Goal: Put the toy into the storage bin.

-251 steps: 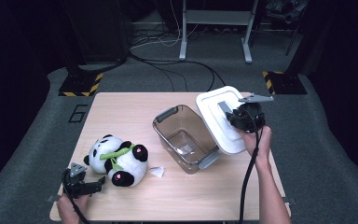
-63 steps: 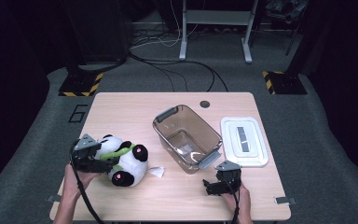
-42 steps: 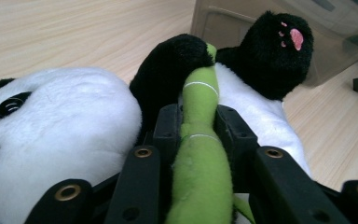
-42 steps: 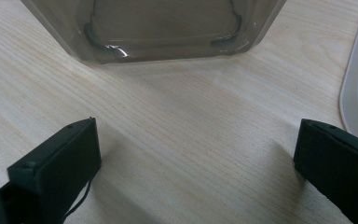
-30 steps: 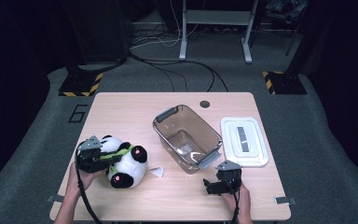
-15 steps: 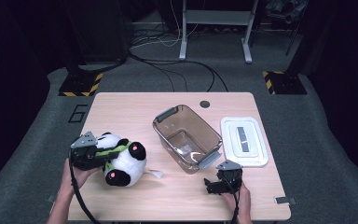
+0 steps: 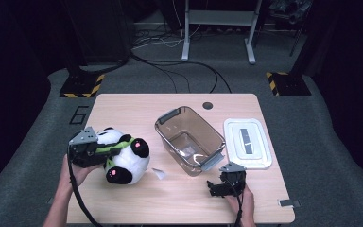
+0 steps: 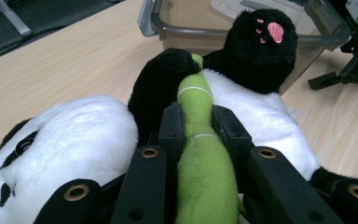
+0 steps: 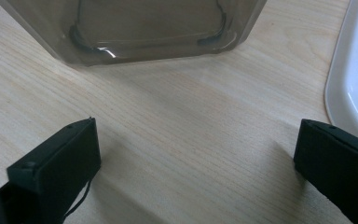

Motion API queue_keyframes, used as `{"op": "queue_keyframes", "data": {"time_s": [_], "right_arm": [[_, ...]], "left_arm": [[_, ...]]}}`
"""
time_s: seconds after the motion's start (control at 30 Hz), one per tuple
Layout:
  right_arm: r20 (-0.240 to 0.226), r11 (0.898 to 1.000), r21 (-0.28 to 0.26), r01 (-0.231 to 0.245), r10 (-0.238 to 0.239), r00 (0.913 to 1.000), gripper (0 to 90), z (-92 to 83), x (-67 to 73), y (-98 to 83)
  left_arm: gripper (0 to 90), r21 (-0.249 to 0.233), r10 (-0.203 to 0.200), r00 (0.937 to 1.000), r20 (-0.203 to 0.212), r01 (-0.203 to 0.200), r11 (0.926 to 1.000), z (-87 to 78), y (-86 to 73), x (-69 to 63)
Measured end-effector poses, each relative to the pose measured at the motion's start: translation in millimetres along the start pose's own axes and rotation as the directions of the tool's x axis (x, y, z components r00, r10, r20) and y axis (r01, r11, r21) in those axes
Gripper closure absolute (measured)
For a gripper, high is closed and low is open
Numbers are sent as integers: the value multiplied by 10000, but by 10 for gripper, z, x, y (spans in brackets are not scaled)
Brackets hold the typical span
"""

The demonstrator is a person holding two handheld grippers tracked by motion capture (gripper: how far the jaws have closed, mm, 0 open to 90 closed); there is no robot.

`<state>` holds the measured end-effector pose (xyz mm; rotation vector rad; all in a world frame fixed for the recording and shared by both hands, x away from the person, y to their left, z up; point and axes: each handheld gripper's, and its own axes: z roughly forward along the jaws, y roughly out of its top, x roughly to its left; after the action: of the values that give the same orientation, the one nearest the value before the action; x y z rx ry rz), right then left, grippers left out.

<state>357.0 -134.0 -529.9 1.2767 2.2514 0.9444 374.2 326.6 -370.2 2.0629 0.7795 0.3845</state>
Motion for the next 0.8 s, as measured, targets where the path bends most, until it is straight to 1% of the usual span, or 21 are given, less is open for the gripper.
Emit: {"op": "queue_keyframes", "data": {"time_s": [0.13,0.17,0.23,0.33,0.37,0.5,0.53,0.57,0.67,0.7,0.8], "right_arm": [[4,10000,-28,48,-48,10000,0,2,-5,0],[5,10000,-25,42,-42,10000,0,2,-4,0],[10,10000,-24,42,-42,10000,0,2,-4,0],[54,10000,8,-20,20,10000,0,0,-2,0],[50,10000,14,43,-43,10000,0,-1,-8,-1],[50,10000,25,41,-41,10000,0,-2,-10,-1],[52,10000,19,61,-61,10000,0,-1,-12,-1],[96,10000,-23,-51,51,9999,0,3,-6,1],[99,10000,-22,-55,56,9999,0,2,-7,0],[102,10000,-18,-51,51,9999,0,2,-7,0],[108,10000,-19,-54,54,9999,0,2,-7,0]], "left_arm": [[752,-123,153,9999,-21,-153,9998,-42,96,-15],[752,-103,204,9998,26,-204,9997,-59,130,-20],[752,-189,252,9997,-28,-252,9995,-75,175,-29],[752,-318,333,9994,21,-332,9989,-108,257,-39],[752,-329,389,9992,54,-387,9987,-113,283,-39],[752,-385,623,9980,41,-621,9973,-117,387,-58],[752,-431,653,9978,65,-650,9970,-116,412,-66],[752,-442,716,9974,84,-712,9965,-116,439,-70],[752,-549,784,9967,191,-772,9955,-95,509,-89],[752,-501,874,9959,224,-862,9950,-92,537,-95],[752,-611,1053,9940,307,-1033,9928,-77,608,-113]]}}
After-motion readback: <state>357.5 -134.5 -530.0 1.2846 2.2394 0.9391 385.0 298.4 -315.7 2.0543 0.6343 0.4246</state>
